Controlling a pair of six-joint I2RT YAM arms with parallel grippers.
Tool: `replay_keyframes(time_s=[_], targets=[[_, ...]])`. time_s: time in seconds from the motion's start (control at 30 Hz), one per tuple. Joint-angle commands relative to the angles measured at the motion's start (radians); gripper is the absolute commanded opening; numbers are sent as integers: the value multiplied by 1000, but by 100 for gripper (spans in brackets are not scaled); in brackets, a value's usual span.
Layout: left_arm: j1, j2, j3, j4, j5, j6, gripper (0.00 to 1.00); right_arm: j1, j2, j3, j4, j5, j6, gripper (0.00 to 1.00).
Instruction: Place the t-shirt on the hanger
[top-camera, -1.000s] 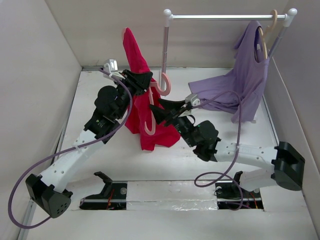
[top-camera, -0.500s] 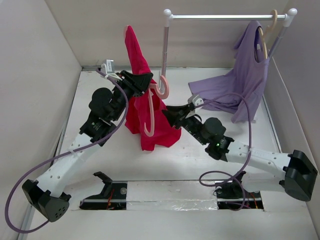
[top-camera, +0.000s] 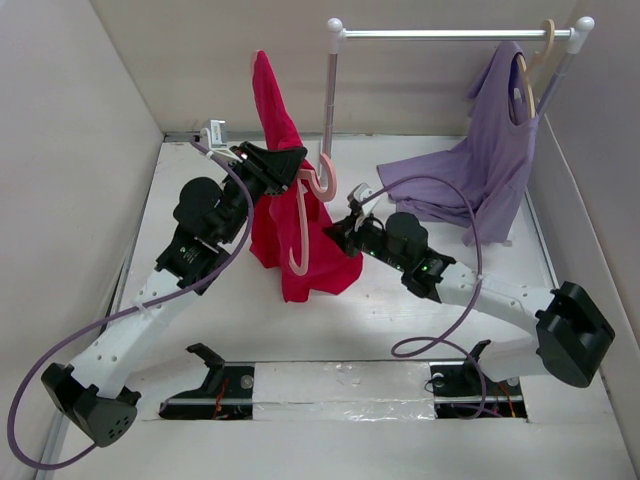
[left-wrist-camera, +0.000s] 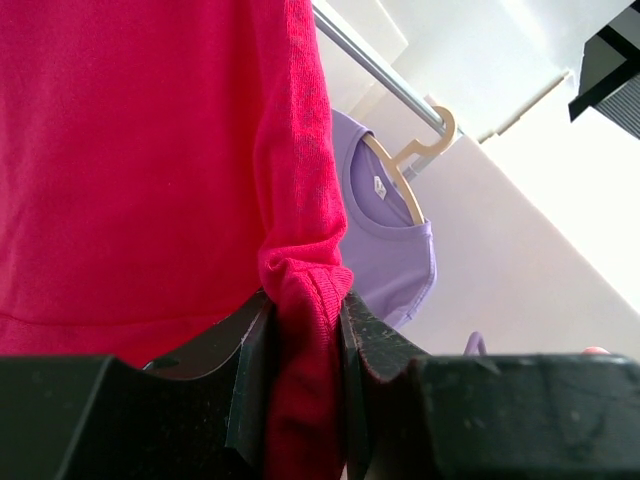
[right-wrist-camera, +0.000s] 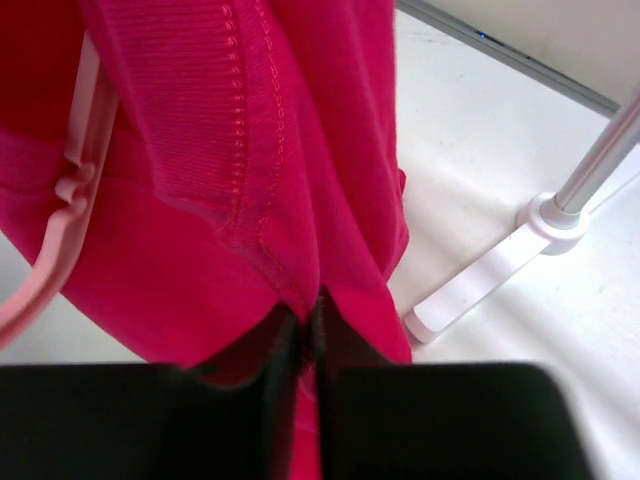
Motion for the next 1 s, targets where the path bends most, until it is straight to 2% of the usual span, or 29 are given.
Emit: replay_keyframes(time_s=[0.0,0.03,0.13,0.27,0.47,0.57,0.77,0.97], targets=[[5,-39,41,97,9,-11,0,16,8,57,-6,-43,-5,6],[5,-39,38,106,4,-11,0,33,5,52,-8,-36,-1,0],[29,-25,43,138,-2,-25,0,73,2,29,-6,-37,18,0],[77,-4,40,240,73,-80,0,133,-2,-41,-11,0,59,0],[88,56,139,280,90,-112,0,182,2,-208,84,13,168,0],[102,93,164,325,108,-163,0,216,21,-230,98,23,189,0],[212,160,190,416,114,-276,0,318,80,-267,133,56,251,0],[221,223,199,442,87,-220,0,381,-21,-334,83,104,338,0]])
